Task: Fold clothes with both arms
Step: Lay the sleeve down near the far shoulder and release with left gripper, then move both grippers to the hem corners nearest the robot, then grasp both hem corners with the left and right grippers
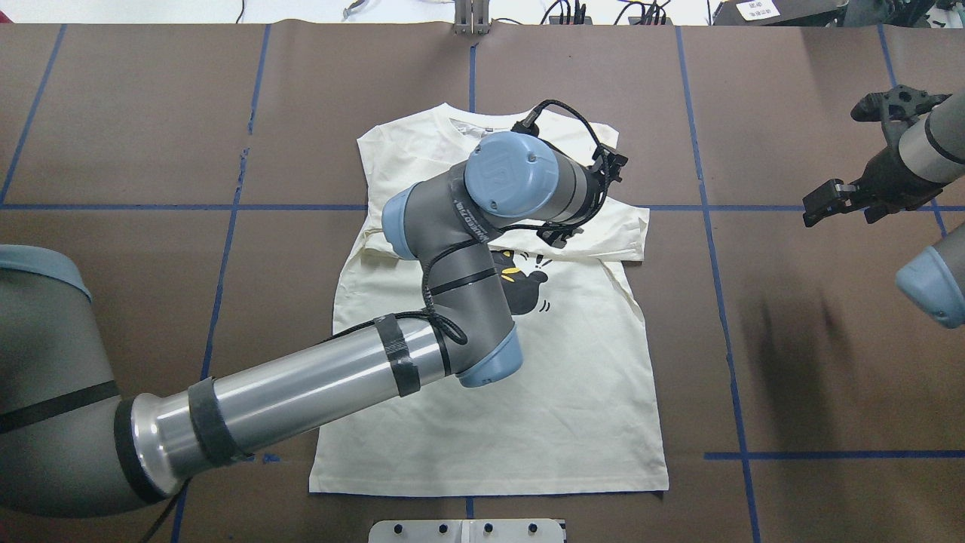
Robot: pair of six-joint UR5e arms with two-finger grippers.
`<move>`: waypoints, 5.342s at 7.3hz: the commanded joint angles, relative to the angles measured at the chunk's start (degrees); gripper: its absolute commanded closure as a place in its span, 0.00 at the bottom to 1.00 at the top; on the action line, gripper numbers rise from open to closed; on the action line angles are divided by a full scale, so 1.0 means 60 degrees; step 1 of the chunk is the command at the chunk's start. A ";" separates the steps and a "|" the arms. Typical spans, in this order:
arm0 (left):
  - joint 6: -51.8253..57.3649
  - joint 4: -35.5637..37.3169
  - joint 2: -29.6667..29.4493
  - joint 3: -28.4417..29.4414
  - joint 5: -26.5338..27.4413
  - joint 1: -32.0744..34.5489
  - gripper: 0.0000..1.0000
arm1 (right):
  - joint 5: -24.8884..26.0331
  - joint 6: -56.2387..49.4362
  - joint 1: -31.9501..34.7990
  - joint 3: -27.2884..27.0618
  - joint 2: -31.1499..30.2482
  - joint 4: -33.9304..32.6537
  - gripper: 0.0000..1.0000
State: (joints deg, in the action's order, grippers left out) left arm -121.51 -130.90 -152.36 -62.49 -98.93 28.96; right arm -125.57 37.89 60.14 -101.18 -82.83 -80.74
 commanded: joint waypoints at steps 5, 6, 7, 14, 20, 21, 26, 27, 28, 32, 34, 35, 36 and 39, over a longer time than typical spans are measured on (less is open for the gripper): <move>0.5330 0.5854 0.4879 -0.7778 -0.1251 0.0856 0.00 | 0.1876 0.6709 -0.4035 -0.2318 -0.0254 0.1649 0.00; 0.5745 0.6299 0.5465 -0.8866 -0.1266 0.0886 0.00 | 0.3045 0.7722 -0.5453 -0.2979 -0.0621 0.1650 0.00; 0.5821 0.6347 0.5602 -0.9225 -0.1266 0.0901 0.00 | 0.3883 0.8777 -0.6671 -0.3275 -0.0711 0.1650 0.00; 0.5866 0.6303 0.5559 -0.9199 -0.1193 0.0901 0.00 | 0.5107 1.0120 -0.8661 -0.3117 -0.1106 0.1591 0.00; 0.5866 0.6289 0.5530 -0.9214 -0.1193 0.0872 0.00 | 0.5064 1.0223 -0.8690 -0.2912 -0.1269 0.1591 0.55; 0.5866 0.6289 0.5530 -0.9214 -0.1207 0.0872 0.00 | 0.5049 1.0223 -0.8690 -0.2912 -0.1269 0.1591 0.74; 0.5721 0.6201 0.5661 -0.9126 -0.1265 0.0784 0.00 | 0.5238 1.0281 -0.8690 -0.3218 -0.1254 0.1664 1.00; 0.4995 0.6143 0.6184 -0.9227 -0.1280 0.0450 0.00 | 0.5283 1.0310 -0.8676 -0.3553 -0.1240 0.1679 1.00; 0.3943 0.5896 0.6566 -0.9257 -0.1193 -0.0554 0.00 | 0.5269 1.0296 -0.8632 -0.3861 -0.1269 0.1679 1.00; 0.1868 0.5688 0.7886 -0.9405 0.0563 -0.3214 0.12 | 0.5239 1.0296 -0.8529 -0.3894 -0.1108 0.1693 1.00; 0.1882 0.5703 0.8253 -0.9272 0.0668 -0.3391 0.15 | 0.5239 1.0296 -0.8514 -0.3908 -0.1093 0.1693 1.00; 0.1882 0.5746 0.8255 -0.9156 0.0668 -0.3493 0.17 | 0.5239 1.0296 -0.8514 -0.3923 -0.1093 0.1693 1.00; 0.1867 0.5747 0.8226 -0.9025 0.0668 -0.3610 0.18 | 0.5239 1.0296 -0.8514 -0.3923 -0.1093 0.1693 1.00; 0.1911 0.5761 0.8196 -0.8877 0.0668 -0.3670 0.25 | 0.5196 1.0267 -0.8354 -0.3923 -0.1093 0.1693 1.00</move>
State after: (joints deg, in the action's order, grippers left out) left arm -110.21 -96.37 -103.17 -116.03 -94.92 7.03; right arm -94.22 99.59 9.55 -124.74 -89.44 -70.57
